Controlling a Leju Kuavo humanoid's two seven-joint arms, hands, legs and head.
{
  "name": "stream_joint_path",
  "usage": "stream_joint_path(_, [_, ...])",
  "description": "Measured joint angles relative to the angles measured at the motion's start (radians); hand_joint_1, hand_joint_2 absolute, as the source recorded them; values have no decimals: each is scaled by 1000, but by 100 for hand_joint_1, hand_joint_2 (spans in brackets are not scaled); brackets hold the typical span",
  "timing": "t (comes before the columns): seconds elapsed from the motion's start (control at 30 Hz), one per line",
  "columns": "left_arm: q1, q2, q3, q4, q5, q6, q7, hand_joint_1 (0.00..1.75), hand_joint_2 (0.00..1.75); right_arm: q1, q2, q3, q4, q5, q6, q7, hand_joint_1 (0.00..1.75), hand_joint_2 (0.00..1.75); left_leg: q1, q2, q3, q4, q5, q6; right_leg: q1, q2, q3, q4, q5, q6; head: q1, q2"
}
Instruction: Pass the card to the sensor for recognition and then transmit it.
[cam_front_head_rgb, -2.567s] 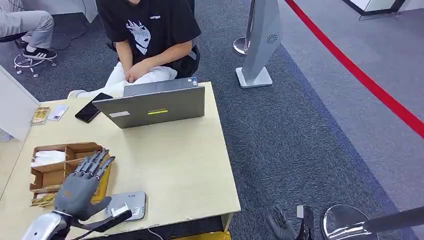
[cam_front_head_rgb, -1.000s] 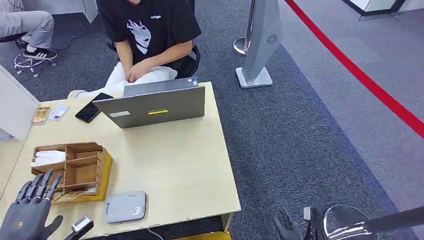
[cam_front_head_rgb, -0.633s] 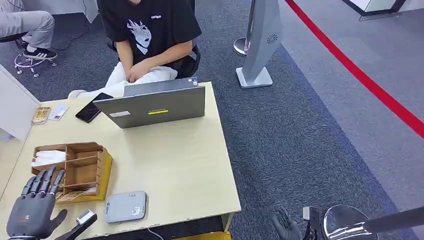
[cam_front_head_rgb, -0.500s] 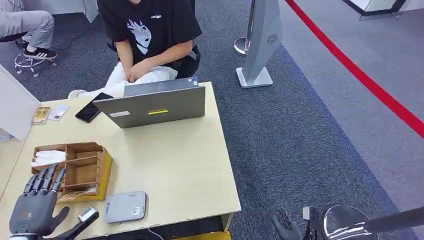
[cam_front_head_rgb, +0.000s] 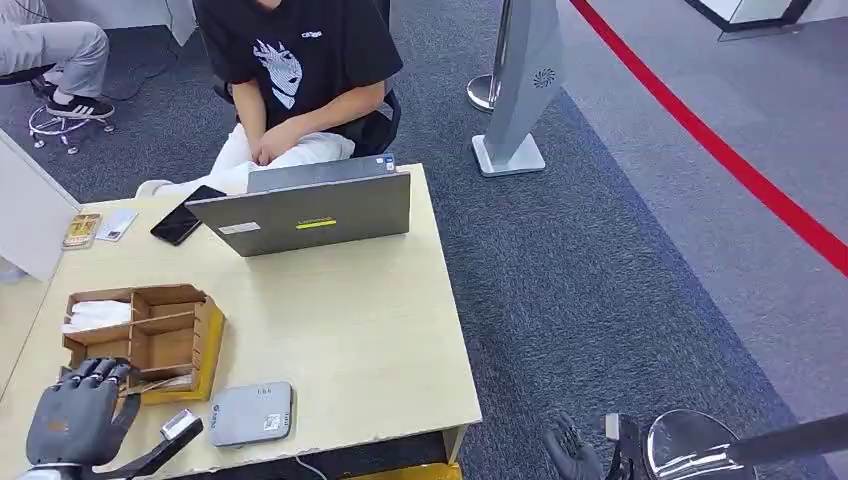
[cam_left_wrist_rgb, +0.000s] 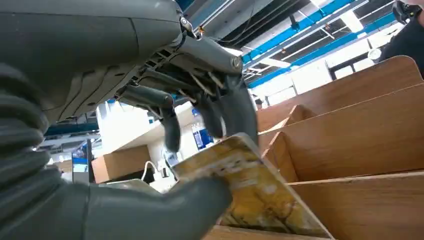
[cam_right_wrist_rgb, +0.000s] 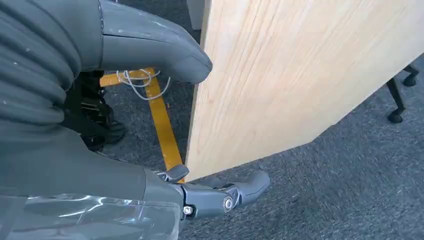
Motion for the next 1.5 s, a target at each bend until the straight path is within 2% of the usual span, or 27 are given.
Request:
stream_joint_path(0.2, [2,0,0,0,-15,18,0,175,175,0,1,0,-3,0,-18,-5,0,175,0,0,0,0,0,0,0,0,0,0,0,0,0,0])
stream_joint_path(0.33, [-2,0,-1,-11,-9,82,-17,175,175,0,2,0,-4,0,-21,-5,0,175,0,0,0,0,0,0,0,0,0,0,0,0,0,0])
stream_joint_path(0.4, [-8,-1,-5,-42,3,114,-35,175,175,0,3,0,-5,0,-21,-5,0,175,0,0,0,0,0,0,0,0,0,0,0,0,0,0])
stream_joint_path(0.5, [-37,-3,-16,-108,11,117,-49,175,175,0,3,0,-7,1,-20,-5,0,175,0,0,0,0,0,0,0,0,0,0,0,0,0,0])
stream_joint_path(0.7, [-151,-6,-57,-246,11,67,-52,175,175,0,4,0,-7,6,-20,0,0,175,0,-1,0,0,1,1,0,-1,0,0,1,0,0,0])
stream_joint_path(0.83, [-272,7,-98,-274,8,-18,-33,175,175,-1,4,2,-5,8,-21,3,0,175,0,-2,0,0,2,1,0,-2,0,0,1,0,0,0])
stream_joint_path(0.97, [-432,31,-124,-227,11,-120,20,175,175,-5,4,15,6,24,-27,3,0,175,0,-2,0,0,4,0,0,-2,0,1,2,-1,0,0])
stream_joint_path(1.1, [-566,52,-130,-114,17,-145,48,175,175,-12,2,34,26,22,-35,0,0,175,0,-2,0,0,4,-1,0,-2,-1,2,4,-2,0,0])
stream_joint_path(1.2, [-605,56,-131,-61,14,-145,61,175,175,-14,2,41,37,19,-39,-3,0,175,0,-2,0,0,5,-1,0,-2,-1,2,4,-2,0,0])
stream_joint_path(1.4, [-625,64,-132,-14,-15,-140,79,175,175,-18,-1,54,50,19,-41,-5,0,175,0,-1,0,0,4,-1,0,-1,-2,2,3,-2,0,0])
stream_joint_path(1.43, [-625,64,-132,-7,-21,-137,82,54,175,-19,-1,56,52,19,-42,-5,0,175,0,-1,-1,0,4,-1,0,-1,-2,2,4,-2,0,0])
stream_joint_path(1.47, [-626,64,-132,0,-25,-135,84,0,175,-19,-1,57,53,19,-42,-5,0,175,0,0,-1,0,4,-1,0,0,-3,2,4,-2,0,0])
stream_joint_path(1.5, [-626,64,-132,5,-27,-134,86,0,175,-19,-1,59,54,18,-43,-5,0,175,0,0,-2,0,4,-1,0,1,-4,2,4,-2,0,0])
